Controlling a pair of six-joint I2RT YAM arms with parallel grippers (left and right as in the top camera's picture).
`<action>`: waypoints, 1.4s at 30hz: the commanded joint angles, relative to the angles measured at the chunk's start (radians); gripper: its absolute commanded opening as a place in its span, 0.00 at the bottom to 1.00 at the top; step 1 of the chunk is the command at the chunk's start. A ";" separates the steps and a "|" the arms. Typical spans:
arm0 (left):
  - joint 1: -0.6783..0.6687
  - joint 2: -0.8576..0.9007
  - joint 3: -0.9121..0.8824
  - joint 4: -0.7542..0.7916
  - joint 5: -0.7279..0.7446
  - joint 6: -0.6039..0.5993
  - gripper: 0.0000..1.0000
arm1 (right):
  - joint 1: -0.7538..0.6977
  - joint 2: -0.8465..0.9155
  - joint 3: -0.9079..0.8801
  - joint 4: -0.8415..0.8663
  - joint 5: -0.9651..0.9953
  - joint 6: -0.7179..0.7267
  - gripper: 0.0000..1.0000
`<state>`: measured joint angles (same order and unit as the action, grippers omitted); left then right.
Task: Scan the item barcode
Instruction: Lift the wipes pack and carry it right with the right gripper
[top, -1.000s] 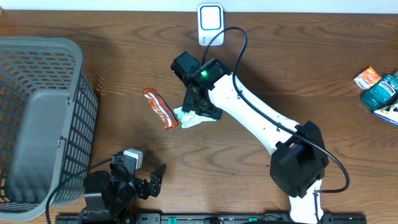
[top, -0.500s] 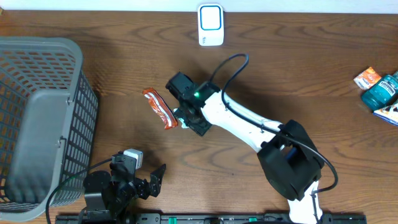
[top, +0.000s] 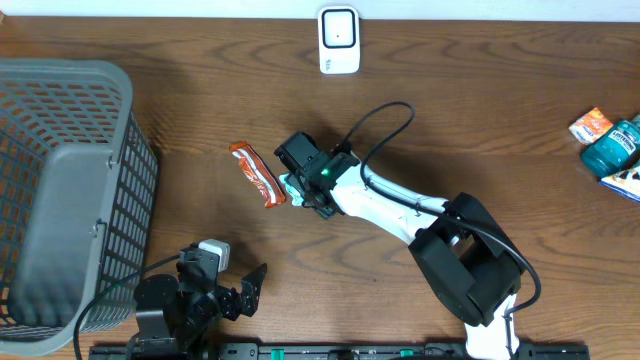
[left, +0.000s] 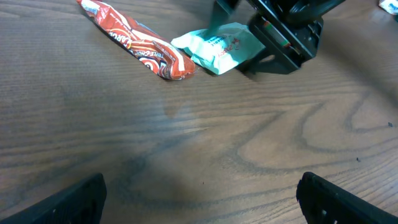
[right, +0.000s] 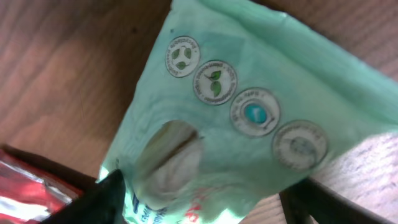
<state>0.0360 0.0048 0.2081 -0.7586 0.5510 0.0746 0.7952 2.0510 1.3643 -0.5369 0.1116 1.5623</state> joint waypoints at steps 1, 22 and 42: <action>0.004 -0.001 0.004 -0.004 0.002 -0.002 0.98 | -0.014 0.050 -0.055 -0.028 0.028 -0.010 0.45; 0.004 -0.001 0.004 -0.004 0.002 -0.002 0.98 | -0.357 -0.391 -0.036 -0.686 -0.497 -0.329 0.01; 0.004 -0.001 0.004 -0.004 0.002 -0.002 0.98 | -0.497 -0.441 -0.037 -0.893 -0.993 -0.168 0.01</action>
<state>0.0360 0.0048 0.2081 -0.7586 0.5510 0.0746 0.3050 1.6127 1.3262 -1.4990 -0.7589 1.3052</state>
